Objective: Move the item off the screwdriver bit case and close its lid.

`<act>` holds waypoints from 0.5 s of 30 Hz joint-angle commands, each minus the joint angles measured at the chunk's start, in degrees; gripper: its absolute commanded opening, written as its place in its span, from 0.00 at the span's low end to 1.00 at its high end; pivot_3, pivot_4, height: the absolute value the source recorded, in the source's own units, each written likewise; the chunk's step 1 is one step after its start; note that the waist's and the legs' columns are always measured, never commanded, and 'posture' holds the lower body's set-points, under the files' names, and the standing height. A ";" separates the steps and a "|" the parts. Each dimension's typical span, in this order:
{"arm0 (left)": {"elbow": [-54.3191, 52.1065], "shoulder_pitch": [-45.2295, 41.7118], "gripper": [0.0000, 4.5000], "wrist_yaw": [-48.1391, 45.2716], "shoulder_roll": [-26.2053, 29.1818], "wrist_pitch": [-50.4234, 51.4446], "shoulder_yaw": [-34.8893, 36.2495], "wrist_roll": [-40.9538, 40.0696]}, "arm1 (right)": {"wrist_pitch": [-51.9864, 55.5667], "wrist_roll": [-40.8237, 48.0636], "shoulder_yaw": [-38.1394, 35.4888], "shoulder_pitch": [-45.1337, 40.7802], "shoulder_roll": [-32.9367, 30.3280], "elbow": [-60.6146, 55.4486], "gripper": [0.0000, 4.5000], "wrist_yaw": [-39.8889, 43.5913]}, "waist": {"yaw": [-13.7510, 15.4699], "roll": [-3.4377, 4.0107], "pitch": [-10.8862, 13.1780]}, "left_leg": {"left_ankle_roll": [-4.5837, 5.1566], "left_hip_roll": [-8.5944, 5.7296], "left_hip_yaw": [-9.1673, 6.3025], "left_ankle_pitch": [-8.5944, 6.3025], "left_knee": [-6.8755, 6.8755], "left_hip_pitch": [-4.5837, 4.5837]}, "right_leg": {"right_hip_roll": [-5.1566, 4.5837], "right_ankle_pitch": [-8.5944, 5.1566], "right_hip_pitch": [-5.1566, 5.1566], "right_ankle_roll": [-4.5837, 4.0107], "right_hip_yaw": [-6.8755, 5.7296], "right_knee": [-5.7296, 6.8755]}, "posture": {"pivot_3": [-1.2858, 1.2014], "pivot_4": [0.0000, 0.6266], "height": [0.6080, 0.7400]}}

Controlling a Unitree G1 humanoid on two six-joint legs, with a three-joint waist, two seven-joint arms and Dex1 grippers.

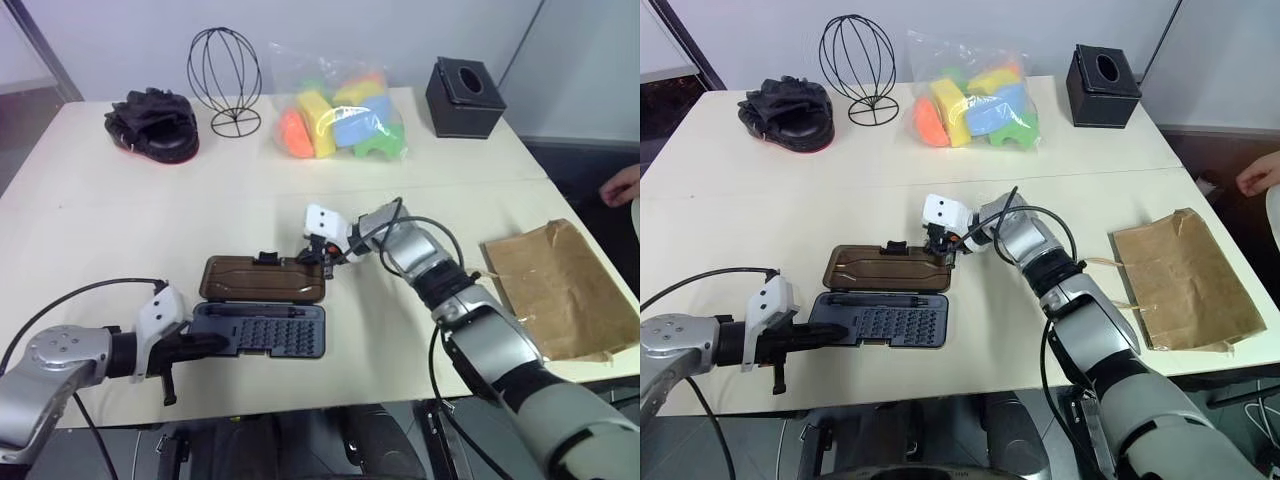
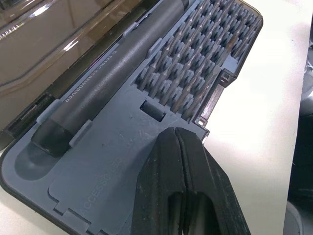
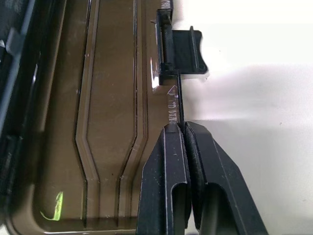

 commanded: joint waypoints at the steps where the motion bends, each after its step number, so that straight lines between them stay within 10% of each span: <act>1: 1.20 0.63 0.00 0.54 -0.50 0.57 -1.04 0.64 | -3.70 -3.09 -1.18 1.11 -2.45 -8.66 0.01 -5.60 | 0.12 0.01 0.00 | 0.00 0.00 0.00 0.00 0.00 0.00 | 0.00 0.00 0.00 0.00 0.00 0.00 | 0.52 0.24 0.98; 15: -2.92 -0.99 0.00 4.20 -3.33 7.05 6.82 -8.41 | -4.80 -7.05 -1.78 16.39 -10.64 -43.51 0.01 -11.60 | 0.46 -0.03 0.02 | 0.00 -0.04 -0.03 0.00 0.04 -0.14 | -0.03 -0.02 -0.05 0.00 0.00 -0.06 | 0.52 0.24 0.98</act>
